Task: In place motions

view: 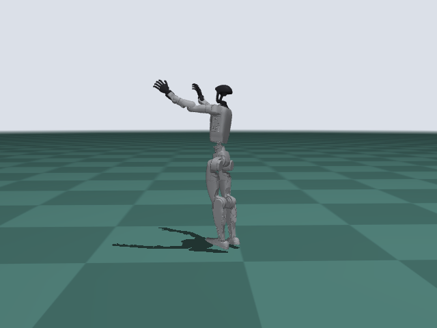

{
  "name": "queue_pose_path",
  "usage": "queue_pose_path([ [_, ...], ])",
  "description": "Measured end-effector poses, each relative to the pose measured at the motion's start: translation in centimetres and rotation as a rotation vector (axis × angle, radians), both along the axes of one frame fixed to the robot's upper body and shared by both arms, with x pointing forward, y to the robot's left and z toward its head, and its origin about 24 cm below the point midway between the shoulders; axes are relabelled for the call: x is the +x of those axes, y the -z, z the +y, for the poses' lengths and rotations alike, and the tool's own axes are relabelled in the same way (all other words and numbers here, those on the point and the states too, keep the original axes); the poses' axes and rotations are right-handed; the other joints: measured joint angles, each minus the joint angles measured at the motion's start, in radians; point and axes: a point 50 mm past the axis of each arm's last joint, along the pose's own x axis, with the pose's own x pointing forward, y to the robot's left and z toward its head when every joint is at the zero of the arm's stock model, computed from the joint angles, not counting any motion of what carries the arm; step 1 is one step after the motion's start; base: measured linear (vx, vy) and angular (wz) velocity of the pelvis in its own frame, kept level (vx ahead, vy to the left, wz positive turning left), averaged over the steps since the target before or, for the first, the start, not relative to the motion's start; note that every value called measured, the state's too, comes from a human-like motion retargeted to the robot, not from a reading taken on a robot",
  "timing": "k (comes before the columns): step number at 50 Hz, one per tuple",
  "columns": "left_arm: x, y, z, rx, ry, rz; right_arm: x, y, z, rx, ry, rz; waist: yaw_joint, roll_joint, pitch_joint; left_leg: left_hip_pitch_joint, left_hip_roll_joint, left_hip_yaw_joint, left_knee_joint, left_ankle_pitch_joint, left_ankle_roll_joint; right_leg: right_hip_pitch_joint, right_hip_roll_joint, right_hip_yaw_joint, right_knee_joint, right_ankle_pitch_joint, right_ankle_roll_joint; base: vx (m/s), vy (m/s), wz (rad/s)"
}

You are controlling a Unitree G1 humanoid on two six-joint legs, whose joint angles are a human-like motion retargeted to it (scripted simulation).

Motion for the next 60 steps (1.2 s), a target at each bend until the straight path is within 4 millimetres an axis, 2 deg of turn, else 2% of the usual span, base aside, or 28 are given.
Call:
queue_pose_path([
  [3,1.4,9.5,1.2,0.069,-0.097,0.325,3.7,10.1,-0.9,-0.005,0.043,0.343,-0.011,-0.007,0.023,0.045,0.000,0.002,0.000,0.001,0.001,0.043,0.002,0.000,0.000,0.002,-0.002,0.08,-0.14,-0.10],
  [6,0.2,21.0,2.2,0.126,-0.155,0.763,4.9,22.6,-1.1,0.102,0.058,0.790,-0.028,-0.013,0.051,0.083,-0.001,0.001,0.000,0.001,0.002,0.080,0.002,-0.002,-0.001,0.003,-0.003,0.06,-0.11,-0.04],
  [8,-2.8,29.2,2.3,0.091,-0.156,1.103,3.5,31.1,-0.7,0.176,-0.016,1.143,-0.036,-0.016,0.076,0.102,-0.002,-0.002,-0.001,0.001,0.003,0.098,0.002,-0.004,-0.001,0.003,-0.004,0.00,0.00,0.00],
  [10,-8.0,37.2,1.7,-0.030,-0.163,1.471,0.2,39.1,0.0,0.257,-0.145,1.503,-0.041,-0.014,0.103,0.117,-0.004,-0.001,-0.002,0.001,0.003,0.112,0.001,-0.002,-0.001,0.003,-0.004,-0.01,0.07,-0.05],
  [12,-14.6,43.8,-0.2,-0.198,-0.141,1.786,-4.9,46.1,0.6,0.371,-0.202,1.793,-0.048,-0.010,0.140,0.133,-0.004,0.001,-0.004,0.002,0.003,0.128,0.001,-0.001,-0.003,0.003,-0.004,-0.03,0.10,-0.08],
  [13,-18.0,46.3,-1.5,-0.279,-0.113,1.906,-8.0,49.3,0.9,0.447,-0.179,1.889,-0.051,-0.009,0.162,0.140,-0.004,0.002,-0.004,0.002,0.002,0.136,0.002,-0.001,-0.004,0.003,-0.003,-0.02,0.11,-0.02],
  [15,-24.8,49.8,-3.8,-0.434,-0.067,2.114,-15.5,54.5,1.2,0.659,-0.008,2.058,-0.057,-0.008,0.213,0.154,-0.004,0.000,-0.006,0.002,0.002,0.152,0.003,-0.002,-0.007,0.002,-0.002,-0.04,0.12,0.02],
  [16,-28.2,51.1,-5.6,-0.517,-0.059,2.208,-20.1,56.5,1.5,0.814,0.110,2.160,-0.056,-0.008,0.232,0.155,-0.003,0.000,-0.006,0.002,0.002,0.153,0.004,-0.001,-0.007,0.002,-0.001,-0.04,0.12,0.02],
  [18,-35.2,52.5,-9.3,-0.703,-0.044,2.375,-30.0,58.7,3.4,1.167,0.329,2.357,-0.056,-0.009,0.260,0.150,-0.002,-0.001,-0.008,0.001,0.002,0.149,0.004,-0.001,-0.009,0.001,0.001,0.02,0.14,0.02],
  [21,-46.0,51.8,-14.4,-1.052,-0.050,2.594,-43.8,57.8,7.6,1.793,0.523,2.484,-0.052,-0.015,0.269,0.131,-0.003,-0.001,-0.010,-0.001,0.002,0.132,0.002,-0.002,-0.011,-0.002,0.004,0.20,0.15,0.03],
  [22,-49.5,50.8,-16.1,-1.183,-0.068,2.656,-47.7,56.7,9.1,-1.891,-0.542,-2.340,-0.053,-0.018,0.265,0.125,-0.004,-0.002,-0.011,-0.001,0.002,0.127,0.000,-0.002,-0.011,-0.004,0.005,0.23,0.06,0.07],
  [24,-55.7,47.9,-19.2,-1.443,-0.120,2.758,-54.0,53.8,11.9,-1.953,-0.580,-2.030,-0.056,-0.022,0.256,0.116,-0.007,-0.002,-0.011,-0.003,0.002,0.119,-0.004,-0.003,-0.011,-0.005,0.006,0.22,0.04,0.04],
  [25,-58.2,46.3,-20.5,1.501,0.143,-2.680,-56.5,52.3,13.2,-1.959,-0.613,-1.912,-0.057,-0.023,0.256,0.115,-0.007,-0.002,-0.011,-0.003,0.002,0.118,-0.004,-0.003,-0.010,-0.006,0.007,0.15,0.02,-0.06],
  [28,-62.5,42.7,-22.8,1.546,0.178,-2.453,-60.4,49.3,15.2,-1.886,-0.750,-1.756,-0.050,-0.018,0.310,0.138,0.001,0.009,-0.010,-0.004,0.003,0.138,0.001,0.007,-0.009,-0.003,0.006,-0.04,0.02,-0.25],
  [31,-63.2,41.9,-23.7,1.593,0.211,-2.395,-61.4,48.5,14.6,-1.815,-0.901,-1.751,-0.051,0.001,0.376,0.165,0.013,0.023,-0.009,-0.003,0.003,0.158,0.010,0.020,-0.008,0.002,0.004,-0.14,0.06,-0.36],
  [35,-61.1,43.8,-23.4,1.710,0.267,-2.426,-59.7,50.2,11.6,-1.820,-1.033,-1.882,-0.067,0.018,0.393,0.161,0.021,0.035,-0.010,0.000,0.000,0.149,0.016,0.030,-0.009,0.010,0.002,-0.10,0.04,-0.16],
  [37,-58.2,46.0,-22.2,1.795,0.263,-2.499,-56.6,52.4,9.3,-1.856,-1.027,-2.026,-0.078,0.019,0.371,0.139,0.020,0.036,-0.010,0.004,-0.003,0.129,0.013,0.031,-0.010,0.012,0.001,0.00,0.00,0.00],
  [38,-56.7,47.1,-21.4,-1.825,-0.245,2.544,-54.8,53.4,8.4,-1.873,-0.996,-2.102,-0.081,0.018,0.356,0.129,0.019,0.035,-0.010,0.006,-0.004,0.119,0.012,0.031,-0.010,0.013,0.000,0.00,0.00,0.00],
  [41,-50.7,50.0,-18.5,-1.689,-0.114,2.441,-48.0,56.3,6.6,-1.918,-0.764,-2.361,-0.081,0.011,0.310,0.111,0.013,0.031,-0.010,0.010,-0.006,0.101,0.008,0.029,-0.009,0.016,-0.002,-0.04,-0.09,0.11],
  [42,-48.2,50.8,-17.4,-1.646,-0.060,2.406,-45.3,57.2,6.3,1.876,0.630,2.383,-0.078,0.007,0.300,0.111,0.012,0.030,-0.010,0.011,-0.006,0.102,0.007,0.029,-0.009,0.016,-0.003,-0.06,-0.15,0.05],
  [44,-42.0,51.9,-15.5,-1.573,0.068,2.302,-39.1,58.5,6.1,1.771,0.346,2.383,-0.074,-0.002,0.290,0.123,0.009,0.027,-0.008,0.014,-0.006,0.114,0.006,0.028,-0.008,0.018,-0.005,-0.08,-0.19,0.06],
  [46,-34.5,52.0,-14.0,-1.503,0.209,2.134,-31.8,58.9,6.2,1.651,0.096,2.333,-0.072,-0.011,0.277,0.130,0.008,0.023,-0.005,0.016,-0.006,0.125,0.005,0.023,-0.007,0.018,-0.007,-0.08,-0.20,0.14],
  [48,-26.7,50.6,-13.2,-1.437,0.334,1.937,-24.0,58.1,6.8,1.507,-0.075,2.212,-0.072,-0.016,0.259,0.133,0.007,0.018,-0.002,0.019,-0.007,0.133,0.005,0.016,-0.007,0.018,-0.008,-0.05,-0.17,0.20],
  [50,-19.4,47.9,-12.8,-1.357,0.435,1.759,-16.3,56.0,7.6,1.369,-0.170,2.032,-0.072,-0.018,0.234,0.134,0.007,0.012,0.000,0.020,-0.006,0.139,0.007,0.009,-0.007,0.017,-0.008,-0.06,-0.16,0.20],
  [53,-10.8,42.4,-12.1,-1.171,0.544,1.552,-6.4,50.5,9.2,1.213,-0.351,1.756,-0.074,-0.023,0.197,0.134,0.009,0.008,0.002,0.019,-0.005,0.142,0.010,0.005,-0.007,0.015,-0.009,0.04,-0.12,0.08],
  [55,-6.4,38.3,-11.7,-1.025,0.582,1.435,-1.3,45.8,10.3,1.140,-0.480,1.593,-0.071,-0.025,0.172,0.129,0.012,0.009,0.005,0.016,-0.004,0.136,0.013,0.006,-0.005,0.015,-0.009,0.05,-0.08,-0.07],
  [57,-3.2,34.4,-11.5,-0.885,0.581,1.341,2.3,41.2,11.3,1.076,-0.568,1.443,-0.061,-0.026,0.150,0.121,0.015,0.012,0.006,0.012,-0.003,0.125,0.014,0.010,-0.003,0.013,-0.007,0.07,-0.04,-0.13],
  [60,0.2,28.9,-12.3,-0.747,0.538,1.221,5.8,34.9,11.9,0.969,-0.639,1.255,-0.045,-0.035,0.122,0.114,0.017,0.017,0.005,0.008,-0.001,0.113,0.016,0.014,-0.001,0.009,-0.006,0.09,-0.03,-0.08],
])
